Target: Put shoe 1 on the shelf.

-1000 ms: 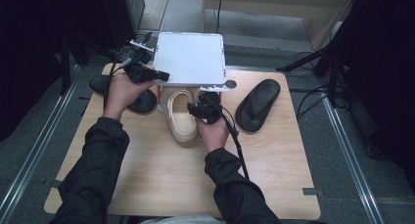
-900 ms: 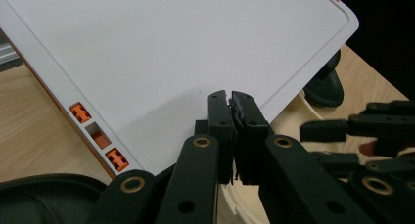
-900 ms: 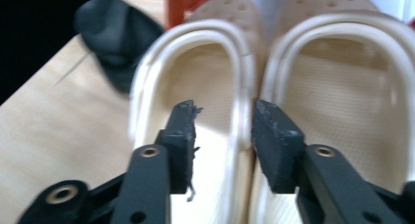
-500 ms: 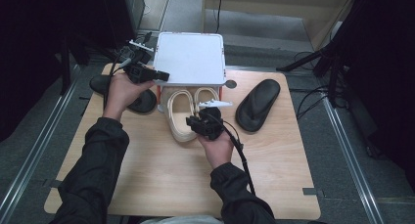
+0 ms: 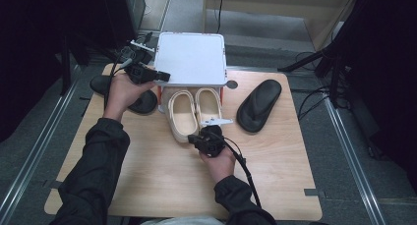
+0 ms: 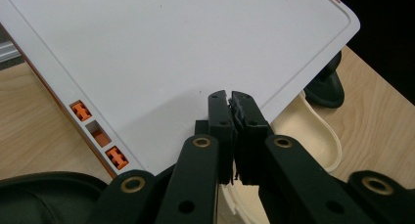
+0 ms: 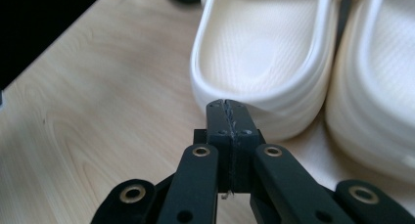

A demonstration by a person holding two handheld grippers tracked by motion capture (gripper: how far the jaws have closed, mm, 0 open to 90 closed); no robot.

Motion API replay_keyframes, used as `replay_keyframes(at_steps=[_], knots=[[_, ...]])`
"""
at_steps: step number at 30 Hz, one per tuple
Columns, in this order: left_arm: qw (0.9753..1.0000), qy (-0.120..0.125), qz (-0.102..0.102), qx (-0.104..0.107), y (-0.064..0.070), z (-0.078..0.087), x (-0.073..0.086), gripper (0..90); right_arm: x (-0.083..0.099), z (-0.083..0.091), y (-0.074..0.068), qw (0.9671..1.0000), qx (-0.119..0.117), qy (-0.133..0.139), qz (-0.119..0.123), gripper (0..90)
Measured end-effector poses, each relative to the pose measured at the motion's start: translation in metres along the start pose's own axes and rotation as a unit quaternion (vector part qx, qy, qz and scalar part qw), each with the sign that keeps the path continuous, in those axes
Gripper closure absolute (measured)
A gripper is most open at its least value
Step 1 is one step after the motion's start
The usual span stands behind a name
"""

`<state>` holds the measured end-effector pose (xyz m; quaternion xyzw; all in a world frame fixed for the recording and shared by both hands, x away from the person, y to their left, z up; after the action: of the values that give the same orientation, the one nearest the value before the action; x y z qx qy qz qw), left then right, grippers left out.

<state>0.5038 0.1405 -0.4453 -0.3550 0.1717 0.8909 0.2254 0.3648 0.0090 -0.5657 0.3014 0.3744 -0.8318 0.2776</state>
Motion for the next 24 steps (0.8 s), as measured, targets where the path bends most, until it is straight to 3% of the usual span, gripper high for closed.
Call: replay_keyframes(at_steps=[9,24], knots=[[1.0000,0.001,0.001,-0.001,0.001,0.000,0.000,88.3,0.018,-0.009,0.012,0.9994,0.011,-0.033,0.000,90.0],[1.0000,0.001,0.004,-0.003,0.001,0.000,0.000,88.3,0.005,-0.019,0.005,0.9990,0.015,-0.041,-0.004,90.0]])
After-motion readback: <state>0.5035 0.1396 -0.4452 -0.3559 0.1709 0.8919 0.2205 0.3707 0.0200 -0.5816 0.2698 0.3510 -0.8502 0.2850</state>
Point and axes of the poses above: each handheld gripper's, and its own axes: z roughly backward along the jaws, x roughly out of its underside, y roughly to its right, the point moved 10 cm from there along -z, roughly forward along the jaws, and after that the axes turned 11 degrees about -x, right-handed, at the moved point
